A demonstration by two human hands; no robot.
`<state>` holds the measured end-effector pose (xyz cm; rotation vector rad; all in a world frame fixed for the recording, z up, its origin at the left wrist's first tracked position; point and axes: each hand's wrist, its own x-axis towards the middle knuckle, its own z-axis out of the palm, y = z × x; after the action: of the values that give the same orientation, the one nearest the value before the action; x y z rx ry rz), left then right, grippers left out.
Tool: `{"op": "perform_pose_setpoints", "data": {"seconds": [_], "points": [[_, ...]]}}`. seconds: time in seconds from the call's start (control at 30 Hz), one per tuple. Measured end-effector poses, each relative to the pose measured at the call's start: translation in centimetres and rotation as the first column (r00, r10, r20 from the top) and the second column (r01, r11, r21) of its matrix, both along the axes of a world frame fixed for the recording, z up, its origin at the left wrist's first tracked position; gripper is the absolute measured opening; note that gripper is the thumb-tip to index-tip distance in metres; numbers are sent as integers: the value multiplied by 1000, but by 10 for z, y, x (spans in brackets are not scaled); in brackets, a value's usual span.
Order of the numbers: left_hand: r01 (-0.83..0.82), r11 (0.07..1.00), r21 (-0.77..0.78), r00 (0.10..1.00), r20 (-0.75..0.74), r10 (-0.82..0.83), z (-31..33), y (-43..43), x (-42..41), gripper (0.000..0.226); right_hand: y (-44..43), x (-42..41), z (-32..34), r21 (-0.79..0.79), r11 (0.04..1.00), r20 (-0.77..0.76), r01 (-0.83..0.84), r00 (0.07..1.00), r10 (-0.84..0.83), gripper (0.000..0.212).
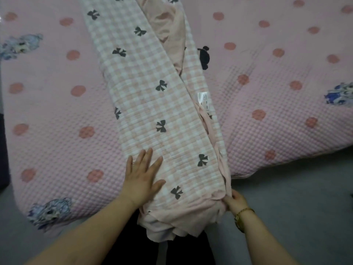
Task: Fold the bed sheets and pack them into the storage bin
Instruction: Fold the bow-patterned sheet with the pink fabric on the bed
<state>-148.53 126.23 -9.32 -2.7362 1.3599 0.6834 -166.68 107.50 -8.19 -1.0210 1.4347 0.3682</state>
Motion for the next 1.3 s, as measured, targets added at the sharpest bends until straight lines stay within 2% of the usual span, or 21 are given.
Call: {"op": "perform_pose_setpoints", "data": {"seconds": [0.03, 0.1, 0.17, 0.2, 0.27, 0.33, 0.37, 0.43, 0.5, 0.57, 0.63, 0.67, 0.73, 0.83, 0.93, 0.97, 1.0, 1.07, 1.1, 1.2, 1.3], "points": [[39, 997, 66, 999, 8, -39, -4, 0, 0, 62, 1, 5, 2, 77, 994, 43, 74, 996, -78, 55], [56, 994, 99, 998, 32, -59, -5, -3, -5, 80, 9, 17, 4, 196, 962, 70, 188, 976, -205, 58], [8, 992, 129, 999, 36, -13, -5, -7, -8, 102, 20, 25, -7, 80, 977, 10, 198, 980, -199, 61], [18, 989, 149, 997, 69, -29, -7, -8, -7, 104, 24, 25, -14, -33, 992, -56, 124, 990, -125, 68], [32, 975, 221, 999, -10, -30, -3, -9, -5, 97, 29, 21, -24, -168, 983, -141, -70, 989, 46, 67], [83, 994, 74, 994, 66, -88, -11, -2, -2, 104, 28, 7, -24, -140, 979, -109, -148, 985, 133, 58], [61, 983, 175, 998, -26, -57, -3, -3, -1, 108, 26, -1, -22, -113, 970, -110, -214, 973, 202, 56], [114, 982, 148, 992, -63, -105, -5, -4, 1, 104, 22, -22, -17, -99, 932, -214, -348, 922, 322, 43], [161, 978, 135, 987, -47, -156, -7, 1, 3, 100, 16, -33, -11, -121, 917, -380, -380, 871, 310, 24], [133, 971, 200, 990, -75, -120, -4, 0, 2, 96, 11, -30, -9, -245, 914, -449, -322, 873, 188, 26], [61, 984, 167, 994, -99, -45, 4, -2, 5, 91, 5, -9, -3, -465, 811, -401, -355, 901, 165, 37], [-47, 995, 86, 993, -102, 55, 9, -3, 7, 91, 2, 7, 3, -572, 748, -324, -338, 930, 173, 37], [-260, 966, -4, 961, -95, 258, 11, -3, 13, 89, -4, 45, 15, -669, 701, -147, -245, 969, 198, 32], [-528, 848, -40, 834, -215, 509, 18, -7, 30, 93, -13, 103, 21, -646, 721, -12, -249, 948, 317, 45], [-765, 639, -76, 593, -468, 655, 24, -19, 44, 97, -22, 144, 13, -564, 738, -115, -371, 920, 374, 65], [-797, 597, -85, 552, -502, 665, 23, -23, 50, 97, -24, 158, 9, -548, 718, -167, -429, 897, 409, 66], [-794, 601, -88, 558, -498, 664, 25, -27, 52, 97, -25, 163, 7, -529, 721, -191, -447, 891, 412, 64], [-757, 646, -97, 620, -419, 663, 26, -32, 59, 98, -25, 172, 6, -509, 762, -110, -401, 908, 404, 52], [-712, 697, -86, 676, -352, 647, 25, -32, 60, 98, -25, 171, 8, -539, 749, -74, -386, 907, 414, 46], [-498, 866, 39, 848, -187, 496, 19, -30, 58, 97, -28, 154, 17, -713, 613, -91, -340, 912, 400, 35], [-283, 936, 208, 930, -178, 321, 12, -28, 48, 94, -34, 136, 9, -706, 615, -184, -351, 930, 319, 32]]}}
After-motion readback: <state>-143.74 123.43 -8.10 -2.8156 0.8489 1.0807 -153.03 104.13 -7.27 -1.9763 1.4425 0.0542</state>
